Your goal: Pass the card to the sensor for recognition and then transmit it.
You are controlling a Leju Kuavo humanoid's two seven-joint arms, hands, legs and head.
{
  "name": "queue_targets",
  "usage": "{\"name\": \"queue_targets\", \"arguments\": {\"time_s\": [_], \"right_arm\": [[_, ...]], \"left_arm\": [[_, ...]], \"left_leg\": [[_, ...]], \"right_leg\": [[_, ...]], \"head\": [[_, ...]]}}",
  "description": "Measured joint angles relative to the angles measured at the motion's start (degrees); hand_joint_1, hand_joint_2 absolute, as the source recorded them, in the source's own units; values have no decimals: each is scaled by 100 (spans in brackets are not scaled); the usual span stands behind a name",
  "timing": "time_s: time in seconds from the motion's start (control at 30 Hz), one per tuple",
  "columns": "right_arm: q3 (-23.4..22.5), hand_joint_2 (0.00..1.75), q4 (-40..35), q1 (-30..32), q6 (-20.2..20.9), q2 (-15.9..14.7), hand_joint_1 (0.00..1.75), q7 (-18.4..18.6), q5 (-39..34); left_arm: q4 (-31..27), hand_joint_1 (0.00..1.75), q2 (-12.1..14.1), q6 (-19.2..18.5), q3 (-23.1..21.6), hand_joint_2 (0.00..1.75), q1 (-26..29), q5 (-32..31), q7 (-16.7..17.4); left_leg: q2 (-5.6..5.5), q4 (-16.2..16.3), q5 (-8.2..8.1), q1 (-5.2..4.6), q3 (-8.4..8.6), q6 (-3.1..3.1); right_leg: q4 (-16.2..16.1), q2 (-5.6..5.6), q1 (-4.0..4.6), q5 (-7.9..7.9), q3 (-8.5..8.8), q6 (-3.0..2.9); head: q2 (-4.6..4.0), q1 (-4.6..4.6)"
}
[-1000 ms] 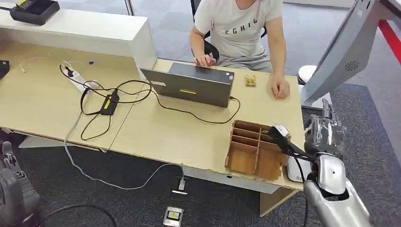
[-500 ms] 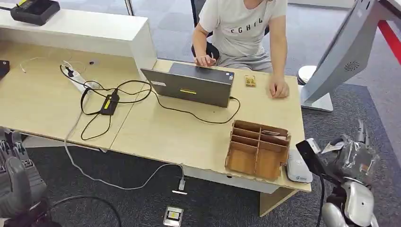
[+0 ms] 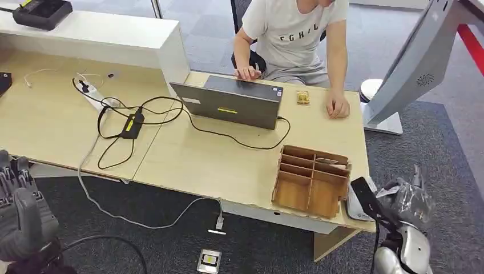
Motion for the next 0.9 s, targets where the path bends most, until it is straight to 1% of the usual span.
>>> {"name": "queue_targets", "arguments": {"time_s": [0.23,0.4,0.57,0.9], "right_arm": [[24,175,752,-135,-13,164,175,-48,-168],[26,175,1195,-293,-197,220,175,-146,-291],[26,175,1359,-344,-315,223,175,-188,-369],[26,175,1431,-369,-350,190,175,-160,-361]], "left_arm": [[-44,0,0,-5,0,175,49,-4,0],[-41,0,0,-61,-4,175,23,9,0],[-7,0,0,-118,-39,175,-69,83,0],[72,0,0,-157,-52,175,-182,166,0]], "left_leg": [[0,0,0,-1,0,0],[2,1,0,-1,9,0],[2,1,0,-1,12,0],[3,1,1,-1,21,0]], "right_leg": [[0,-1,-1,0,0,0],[0,1,0,0,3,0],[-1,1,0,1,4,0],[0,2,0,2,9,-1]], "head": [[0,-2],[0,0],[0,0],[0,-2]]}}
